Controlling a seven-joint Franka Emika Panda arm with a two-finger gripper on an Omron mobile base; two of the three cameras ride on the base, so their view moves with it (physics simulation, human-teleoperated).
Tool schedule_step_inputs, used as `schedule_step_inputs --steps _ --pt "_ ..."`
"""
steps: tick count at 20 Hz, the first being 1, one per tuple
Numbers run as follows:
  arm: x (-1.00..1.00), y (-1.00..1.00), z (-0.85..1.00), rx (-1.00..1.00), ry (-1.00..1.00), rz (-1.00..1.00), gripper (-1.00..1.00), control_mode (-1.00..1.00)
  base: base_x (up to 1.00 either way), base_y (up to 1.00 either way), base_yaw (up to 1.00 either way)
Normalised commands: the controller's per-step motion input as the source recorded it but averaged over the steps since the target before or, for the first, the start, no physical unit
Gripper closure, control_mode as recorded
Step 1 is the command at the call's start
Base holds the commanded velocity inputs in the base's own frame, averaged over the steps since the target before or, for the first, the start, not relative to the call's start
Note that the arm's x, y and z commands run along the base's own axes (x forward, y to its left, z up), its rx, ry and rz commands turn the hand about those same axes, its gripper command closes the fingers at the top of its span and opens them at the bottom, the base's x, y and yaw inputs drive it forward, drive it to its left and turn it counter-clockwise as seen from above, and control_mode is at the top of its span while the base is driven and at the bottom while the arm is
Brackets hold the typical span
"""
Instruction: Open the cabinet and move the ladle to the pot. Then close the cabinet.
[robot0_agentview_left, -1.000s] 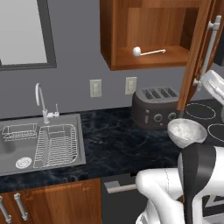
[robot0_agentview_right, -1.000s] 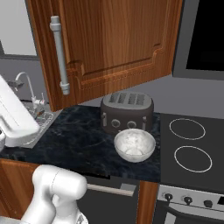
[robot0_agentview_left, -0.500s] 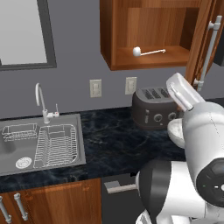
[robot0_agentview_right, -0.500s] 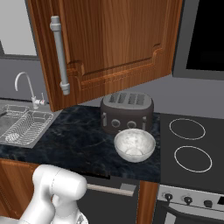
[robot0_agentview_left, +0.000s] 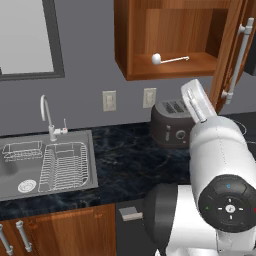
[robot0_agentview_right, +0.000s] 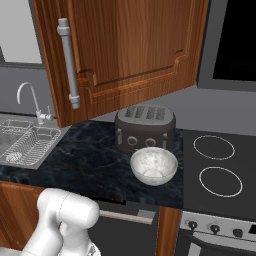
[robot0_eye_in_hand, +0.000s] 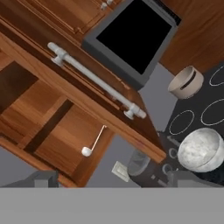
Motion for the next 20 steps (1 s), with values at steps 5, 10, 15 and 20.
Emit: schedule_step_inputs --steps 5,10,15,20 --pt "0.46 0.25 -0.15 0.04 -0.04 -0.05 -1.0 -1.0 0.0 0.0 0.0" --pt "0.48 0.09 -0.1 0.03 -0.01 -0.09 -1.0 -1.0 0.0 0.0 0.0" --pt "0.37 0.0 -0.07 0.0 0.0 -0.11 -1.0 -1.0 0.0 0.0 0.0" --pt "0.37 0.0 -0.13 0.0 -0.02 -0.1 -1.0 -1.0 0.0 0.0 0.0"
